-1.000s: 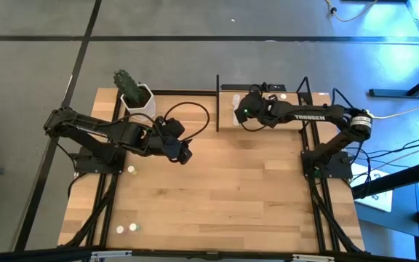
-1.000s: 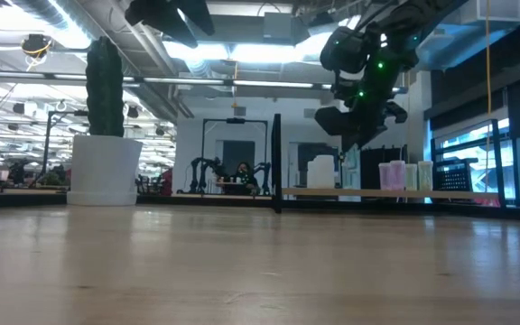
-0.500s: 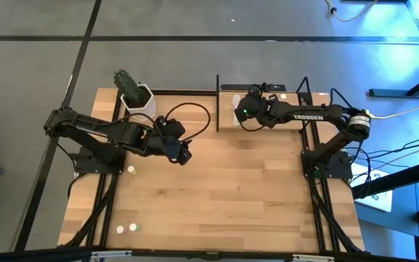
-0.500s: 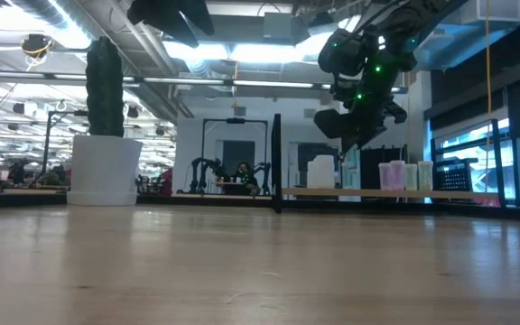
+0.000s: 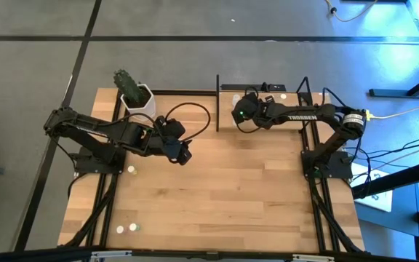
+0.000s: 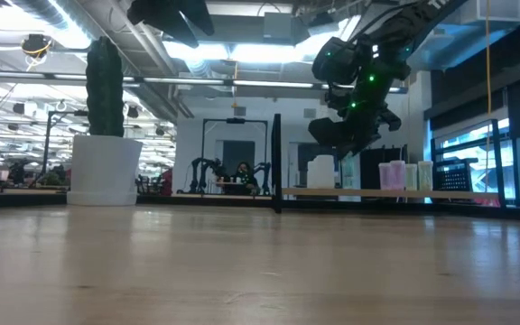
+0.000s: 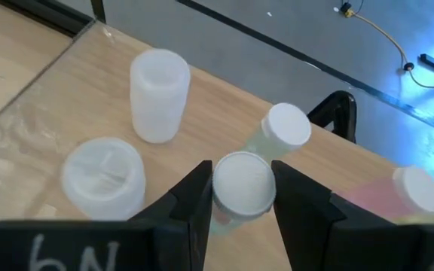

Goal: Pick and place medicine bottles onto shelf by color
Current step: Put the top green pill bottle on the shelf aligned with the other green pill bottle

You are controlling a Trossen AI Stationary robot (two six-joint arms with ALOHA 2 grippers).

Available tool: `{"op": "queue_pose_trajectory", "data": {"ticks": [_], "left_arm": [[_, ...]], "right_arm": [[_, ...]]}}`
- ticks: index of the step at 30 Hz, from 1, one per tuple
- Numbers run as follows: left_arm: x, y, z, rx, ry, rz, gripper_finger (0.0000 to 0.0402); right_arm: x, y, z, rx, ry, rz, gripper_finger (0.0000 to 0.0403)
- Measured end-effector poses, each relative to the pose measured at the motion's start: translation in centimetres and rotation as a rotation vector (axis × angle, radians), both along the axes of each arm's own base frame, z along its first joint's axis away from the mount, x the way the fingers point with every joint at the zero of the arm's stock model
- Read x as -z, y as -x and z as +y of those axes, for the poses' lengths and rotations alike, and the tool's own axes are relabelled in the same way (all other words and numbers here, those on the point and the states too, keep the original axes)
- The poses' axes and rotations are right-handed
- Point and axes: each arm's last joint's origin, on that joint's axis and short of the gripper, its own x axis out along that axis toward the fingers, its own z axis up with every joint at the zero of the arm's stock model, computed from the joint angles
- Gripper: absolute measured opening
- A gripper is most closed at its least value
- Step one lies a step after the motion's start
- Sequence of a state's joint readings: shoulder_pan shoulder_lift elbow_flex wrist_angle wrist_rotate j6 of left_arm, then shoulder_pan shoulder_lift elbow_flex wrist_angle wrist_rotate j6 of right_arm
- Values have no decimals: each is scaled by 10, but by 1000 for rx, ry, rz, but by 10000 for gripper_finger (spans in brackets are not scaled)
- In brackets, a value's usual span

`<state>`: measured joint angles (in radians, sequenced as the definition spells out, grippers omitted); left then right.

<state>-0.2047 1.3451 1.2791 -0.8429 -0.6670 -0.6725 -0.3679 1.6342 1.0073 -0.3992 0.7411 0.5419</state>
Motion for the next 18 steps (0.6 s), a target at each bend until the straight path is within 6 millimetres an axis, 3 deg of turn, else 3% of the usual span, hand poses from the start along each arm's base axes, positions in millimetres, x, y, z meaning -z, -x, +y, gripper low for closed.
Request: {"op": "queue_pose_trajectory", "data": {"ticks": [18], "left_arm": [[0,0,0,0,0,0,228]], "right_arm": [[17,-4,-3,22,17,70,127]]}}
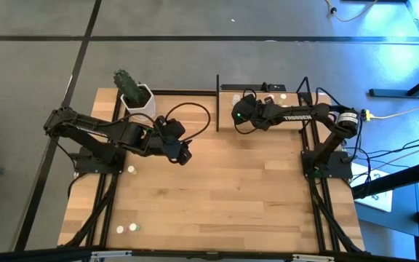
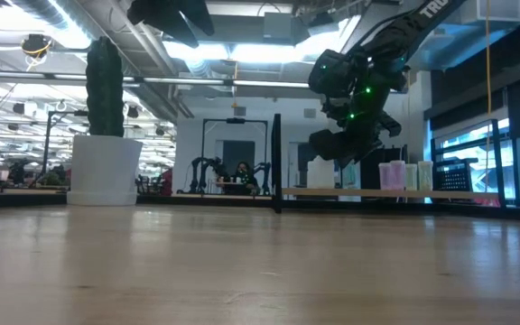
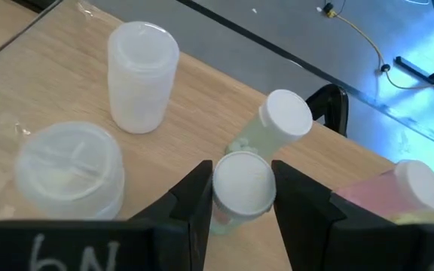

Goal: Pick and place medicine bottles onto shelf by color
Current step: Put the top green pill bottle on the shelf aligned with the other green pill bottle

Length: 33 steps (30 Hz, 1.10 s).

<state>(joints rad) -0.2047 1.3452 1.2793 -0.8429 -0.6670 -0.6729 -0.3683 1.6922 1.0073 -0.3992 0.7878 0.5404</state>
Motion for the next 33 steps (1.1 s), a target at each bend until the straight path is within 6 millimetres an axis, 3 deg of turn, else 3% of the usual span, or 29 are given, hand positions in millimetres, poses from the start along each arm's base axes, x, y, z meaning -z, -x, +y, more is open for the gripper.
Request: {"op": "queue_pose_trajectory", "data": {"ticks": [19,33], "left_arm": [[0,0,0,0,0,0,228],[0,0,0,1,1,0,228]], "right_arm": [[0,0,0,-25,-18,5,129],[0,0,1,-31,-29,6,200]]}}
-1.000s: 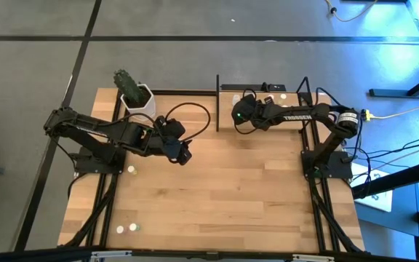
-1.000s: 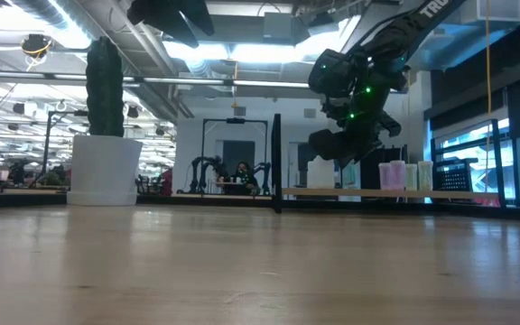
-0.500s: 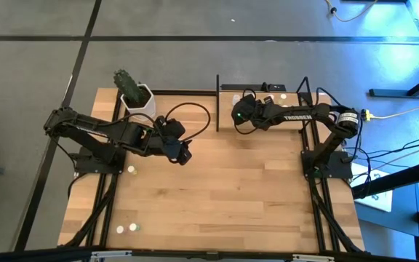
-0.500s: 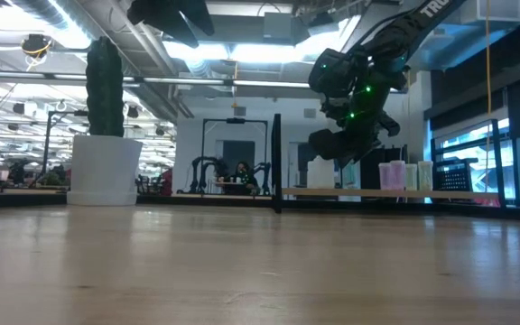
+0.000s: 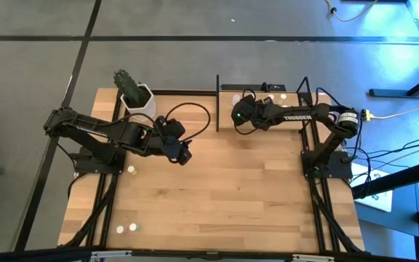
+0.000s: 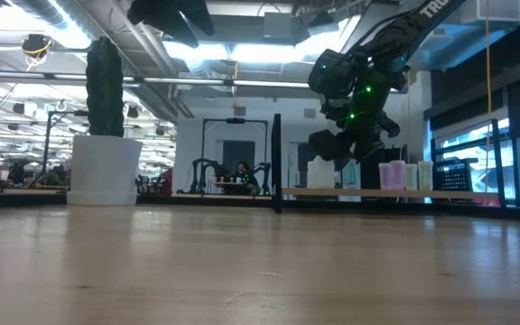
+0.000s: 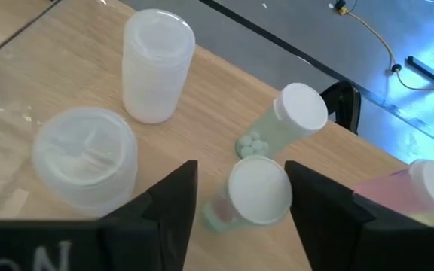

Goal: Pick and place medicine bottles onto shelf by color
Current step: Put the top green pill bottle on the shelf aligned with the other green pill bottle, then put the yellow pill bottle on the shelf aligned with the other yellow pill bottles

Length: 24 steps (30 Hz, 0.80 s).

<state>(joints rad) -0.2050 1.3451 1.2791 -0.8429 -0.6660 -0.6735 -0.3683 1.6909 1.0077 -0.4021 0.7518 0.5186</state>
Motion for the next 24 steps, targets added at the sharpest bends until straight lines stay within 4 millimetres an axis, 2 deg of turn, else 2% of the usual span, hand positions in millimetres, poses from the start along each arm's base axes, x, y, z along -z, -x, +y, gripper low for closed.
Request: {"op": "queue_pose_trajectory", "data": {"ticks": [13,24], "left_arm": [[0,0,0,4,5,1,228],[0,0,-1,17,20,5,228]], "right_arm": [[-1,2,0,5,9,17,203],[-15,5,6,-8,24,-13,204]]}}
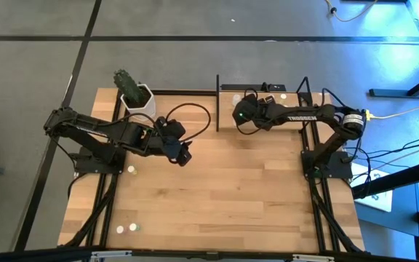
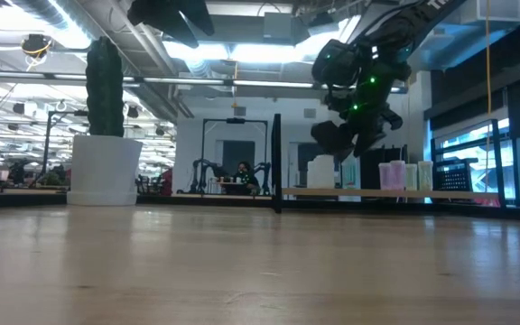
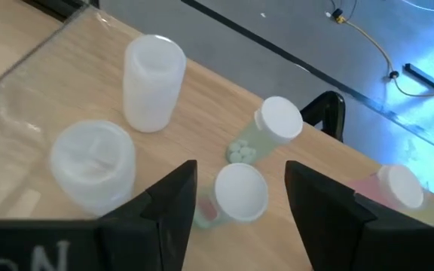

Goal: Pick and place medicine bottles onto shelf by color
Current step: Put the yellow pill bottle on the shelf aligned with the other yellow pill bottles

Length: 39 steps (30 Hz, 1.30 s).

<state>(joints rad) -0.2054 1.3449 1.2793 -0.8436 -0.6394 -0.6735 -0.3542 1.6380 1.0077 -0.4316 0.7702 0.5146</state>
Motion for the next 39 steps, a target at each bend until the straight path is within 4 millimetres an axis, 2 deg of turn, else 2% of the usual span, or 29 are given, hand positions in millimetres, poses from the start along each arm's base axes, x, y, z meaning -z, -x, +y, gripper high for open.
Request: {"op": "queue_pose_trajectory", "data": {"ticks": [10,15,20,29,33,39], "left_arm": [[1,1,0,6,0,22,228],[4,4,-1,30,48,63,228],[7,9,-4,-5,115,81,228],[14,24,-23,-76,233,134,228],[16,31,-32,-111,266,143,228],[18,45,-49,-192,326,148,228]], "right_arm": [[-20,8,13,-26,20,-15,204],[-39,13,29,-73,34,-57,204],[-60,18,51,-226,79,-22,204],[-94,32,93,-423,137,-94,204],[-102,37,107,-478,146,-122,204],[-105,38,123,-595,176,-70,204]]}}
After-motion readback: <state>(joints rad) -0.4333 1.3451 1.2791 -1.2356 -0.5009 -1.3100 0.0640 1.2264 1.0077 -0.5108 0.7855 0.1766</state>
